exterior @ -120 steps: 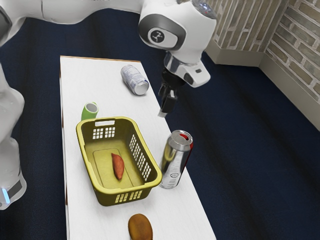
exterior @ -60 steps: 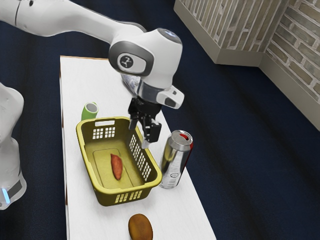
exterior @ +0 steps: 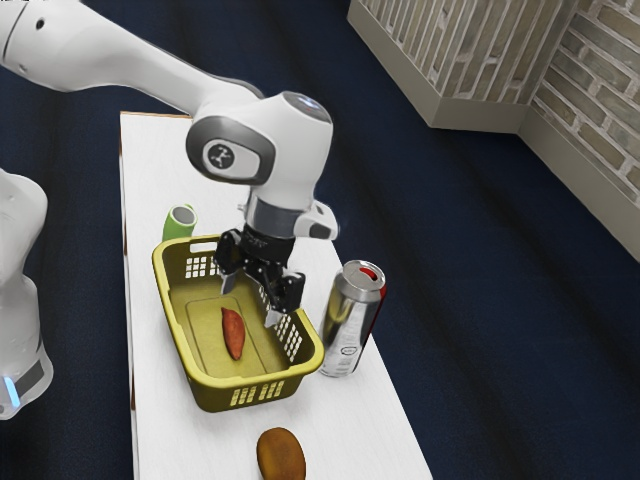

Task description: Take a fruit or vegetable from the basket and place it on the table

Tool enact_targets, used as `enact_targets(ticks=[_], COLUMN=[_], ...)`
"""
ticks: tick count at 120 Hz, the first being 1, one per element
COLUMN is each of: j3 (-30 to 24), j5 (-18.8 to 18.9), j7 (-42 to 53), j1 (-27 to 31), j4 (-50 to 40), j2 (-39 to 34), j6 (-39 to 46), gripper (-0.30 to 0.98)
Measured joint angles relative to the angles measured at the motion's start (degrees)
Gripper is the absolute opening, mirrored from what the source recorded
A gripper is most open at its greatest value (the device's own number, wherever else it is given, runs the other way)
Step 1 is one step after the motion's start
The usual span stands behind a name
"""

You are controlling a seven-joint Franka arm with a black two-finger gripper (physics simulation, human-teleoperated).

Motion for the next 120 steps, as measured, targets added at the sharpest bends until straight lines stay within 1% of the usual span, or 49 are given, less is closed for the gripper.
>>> enact_targets(ticks=[28,44,68,108,120], j3=[-0.1,-0.7,-2.6,-3.0,-4.0], j5=[-0.6,1.3,2.4,2.4,2.2], j7=[-9.6,-13.5,-17.2,-21.0,-21.7], j1=[0.4,2.8,3.1,4.1,4.1], j4=[-4.3,-5.1,-5.4,-6.1,-6.1], j2=[-2.2,-1.9,-1.7,-0.2,0.3], j6=[1.6,1.7,1.3,1.3,1.4], gripper=[0.69,0.69,0.69,0.68,0.68])
